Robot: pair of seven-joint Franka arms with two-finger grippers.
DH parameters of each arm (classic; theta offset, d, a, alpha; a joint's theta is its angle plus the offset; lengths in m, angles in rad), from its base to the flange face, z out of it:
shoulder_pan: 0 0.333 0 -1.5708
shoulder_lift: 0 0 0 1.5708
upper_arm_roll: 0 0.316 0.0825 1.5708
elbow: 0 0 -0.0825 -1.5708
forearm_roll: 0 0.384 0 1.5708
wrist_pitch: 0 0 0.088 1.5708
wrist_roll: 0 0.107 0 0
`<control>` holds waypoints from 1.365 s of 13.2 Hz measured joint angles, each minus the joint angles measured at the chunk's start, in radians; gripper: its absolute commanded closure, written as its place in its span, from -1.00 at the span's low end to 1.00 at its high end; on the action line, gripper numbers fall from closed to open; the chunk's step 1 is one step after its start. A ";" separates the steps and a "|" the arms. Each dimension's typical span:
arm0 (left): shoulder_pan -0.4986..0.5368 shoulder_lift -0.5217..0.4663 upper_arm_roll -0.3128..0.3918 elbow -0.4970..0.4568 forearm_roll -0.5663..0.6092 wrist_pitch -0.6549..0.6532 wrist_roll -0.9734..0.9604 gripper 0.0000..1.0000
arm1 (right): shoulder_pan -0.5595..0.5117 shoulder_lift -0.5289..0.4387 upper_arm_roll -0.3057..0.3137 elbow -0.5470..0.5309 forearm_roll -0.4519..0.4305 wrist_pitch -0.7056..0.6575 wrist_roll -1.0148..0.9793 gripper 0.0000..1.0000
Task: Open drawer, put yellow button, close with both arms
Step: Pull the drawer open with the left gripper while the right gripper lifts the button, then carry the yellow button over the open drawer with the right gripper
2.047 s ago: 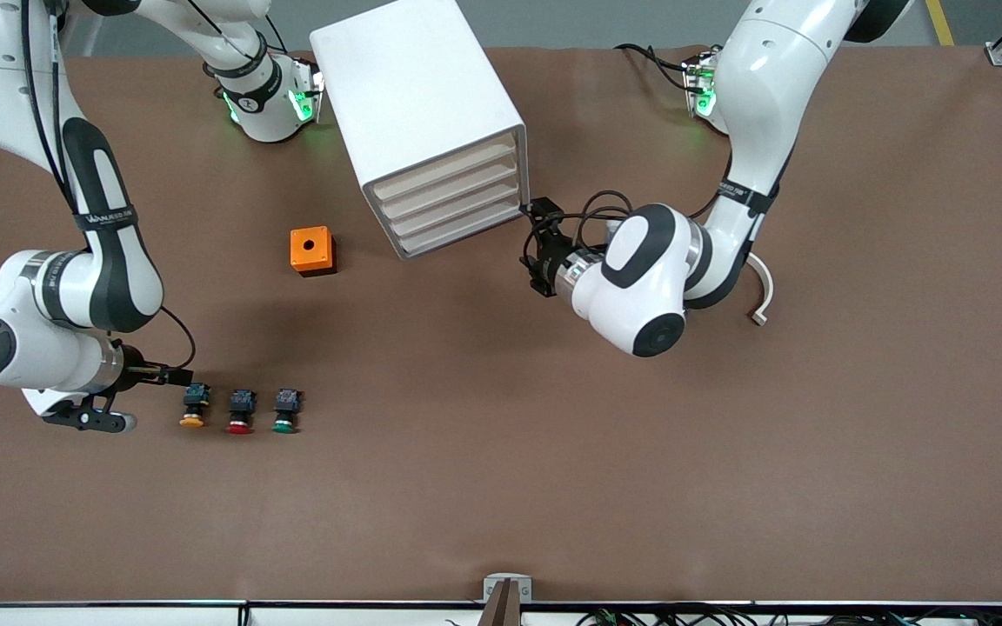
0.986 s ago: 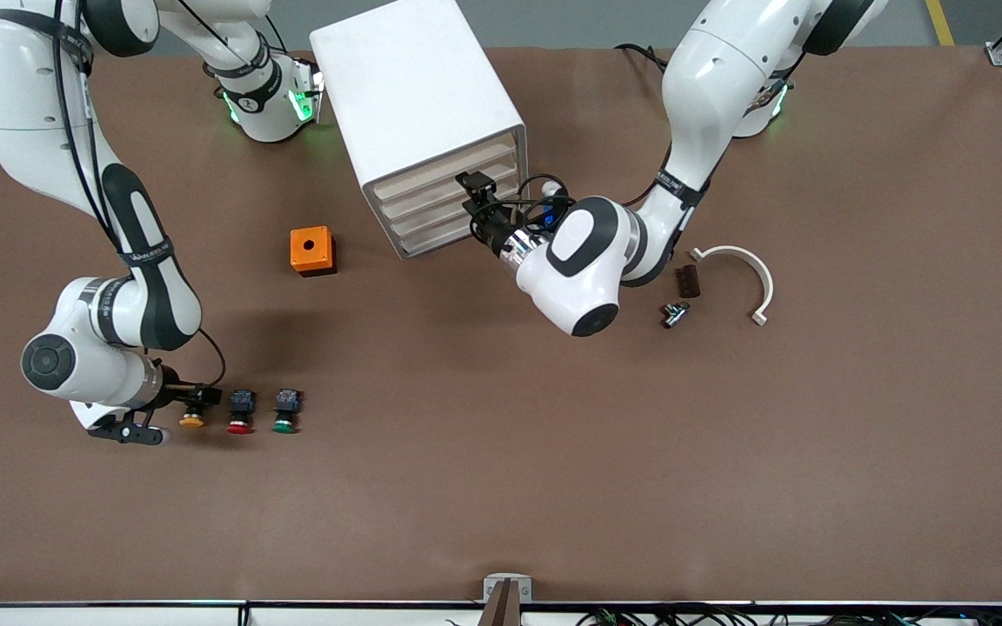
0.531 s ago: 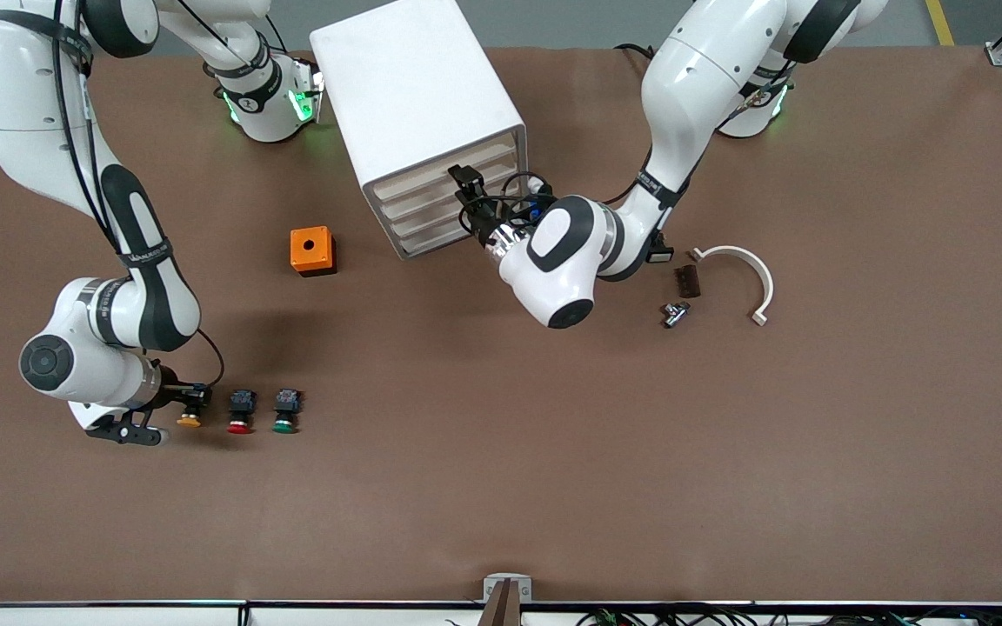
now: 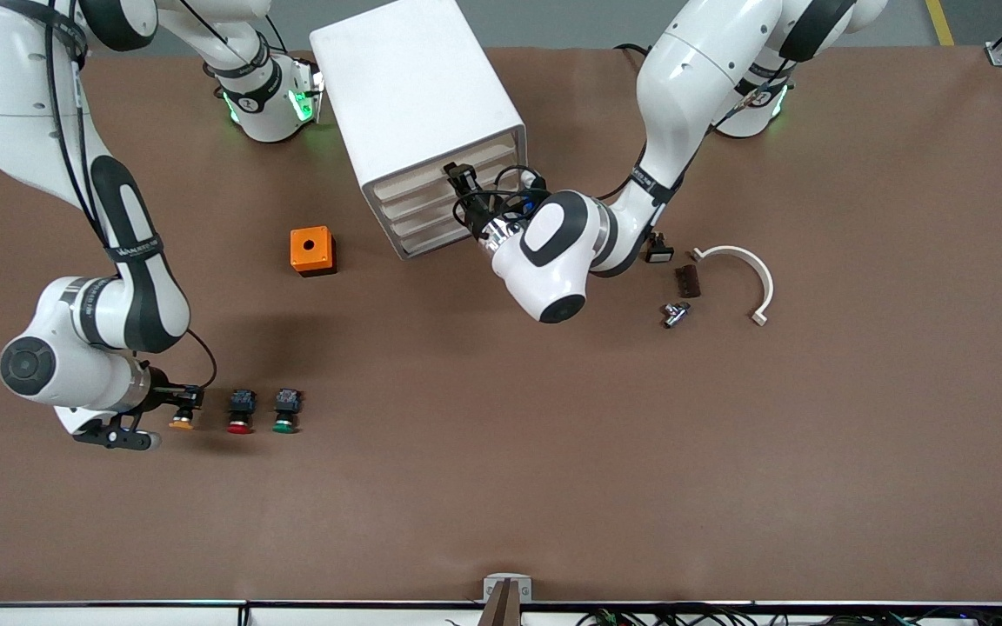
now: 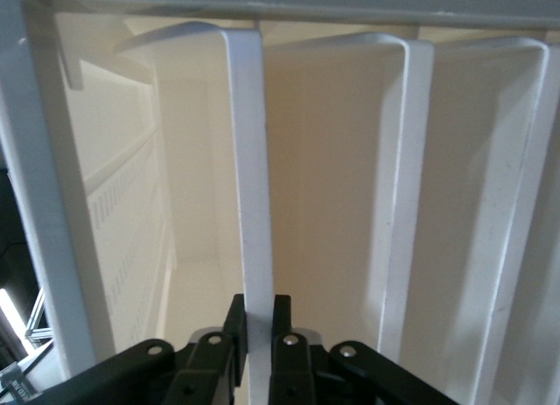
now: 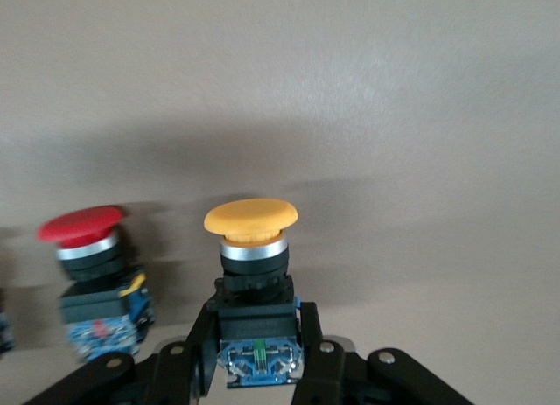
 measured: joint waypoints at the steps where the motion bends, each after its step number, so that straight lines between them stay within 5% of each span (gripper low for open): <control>1: 0.000 0.000 0.000 0.000 0.000 0.000 0.000 0.99 | 0.005 -0.029 0.000 0.012 0.000 -0.034 0.001 0.99; 5: 0.038 0.000 0.009 0.008 0.000 0.003 0.004 0.99 | 0.033 -0.167 0.003 0.033 0.005 -0.224 0.084 0.99; 9: 0.221 0.010 0.015 0.037 -0.001 0.016 0.087 0.83 | 0.120 -0.257 0.015 0.070 0.050 -0.420 0.367 0.99; 10: 0.231 0.014 0.013 0.044 -0.001 0.020 0.096 0.54 | 0.143 -0.275 0.022 0.077 0.093 -0.455 0.452 0.99; 11: 0.227 0.017 0.011 0.050 -0.001 0.028 0.097 -0.52 | 0.168 -0.292 0.027 0.080 0.129 -0.474 0.538 0.98; 12: 0.222 0.019 0.011 0.051 -0.001 0.039 0.104 -0.98 | 0.198 -0.306 0.031 0.082 0.151 -0.484 0.614 0.97; 18: 0.223 0.024 0.056 0.071 0.007 0.044 0.128 -0.99 | 0.388 -0.342 0.036 0.083 0.237 -0.486 0.966 0.98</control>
